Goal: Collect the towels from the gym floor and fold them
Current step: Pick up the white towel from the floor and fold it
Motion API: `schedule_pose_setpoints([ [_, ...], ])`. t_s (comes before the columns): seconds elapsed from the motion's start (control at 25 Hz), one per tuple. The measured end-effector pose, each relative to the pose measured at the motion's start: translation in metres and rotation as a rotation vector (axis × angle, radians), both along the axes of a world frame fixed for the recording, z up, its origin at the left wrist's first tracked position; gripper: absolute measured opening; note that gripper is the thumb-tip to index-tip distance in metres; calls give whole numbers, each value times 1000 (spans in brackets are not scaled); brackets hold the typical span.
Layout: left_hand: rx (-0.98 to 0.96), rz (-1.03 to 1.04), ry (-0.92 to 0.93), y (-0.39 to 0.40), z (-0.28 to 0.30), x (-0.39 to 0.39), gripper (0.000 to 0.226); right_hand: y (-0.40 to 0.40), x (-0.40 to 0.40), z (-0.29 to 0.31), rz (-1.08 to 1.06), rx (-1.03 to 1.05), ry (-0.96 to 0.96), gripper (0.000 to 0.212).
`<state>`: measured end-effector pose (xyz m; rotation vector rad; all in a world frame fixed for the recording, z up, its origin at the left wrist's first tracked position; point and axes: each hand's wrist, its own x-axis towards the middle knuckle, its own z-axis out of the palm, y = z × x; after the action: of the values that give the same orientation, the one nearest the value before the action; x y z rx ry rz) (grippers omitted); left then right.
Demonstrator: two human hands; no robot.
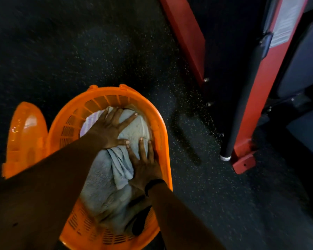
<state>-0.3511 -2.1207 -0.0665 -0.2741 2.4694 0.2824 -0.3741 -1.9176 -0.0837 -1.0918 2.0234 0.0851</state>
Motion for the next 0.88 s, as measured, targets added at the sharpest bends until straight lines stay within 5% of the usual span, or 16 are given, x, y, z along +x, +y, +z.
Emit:
schedule_pose_setpoints([
  [0.2,-13,101,-66,-1,92,21,85,-8,-35,104,121,26,14,94],
  [0.4,32,352,34,-25,242,32,84,-53,-84,260,58,-114,42,82],
  [0.88,26,861,552,-56,707,59,64,-138,-157,744,72,-529,136,73],
])
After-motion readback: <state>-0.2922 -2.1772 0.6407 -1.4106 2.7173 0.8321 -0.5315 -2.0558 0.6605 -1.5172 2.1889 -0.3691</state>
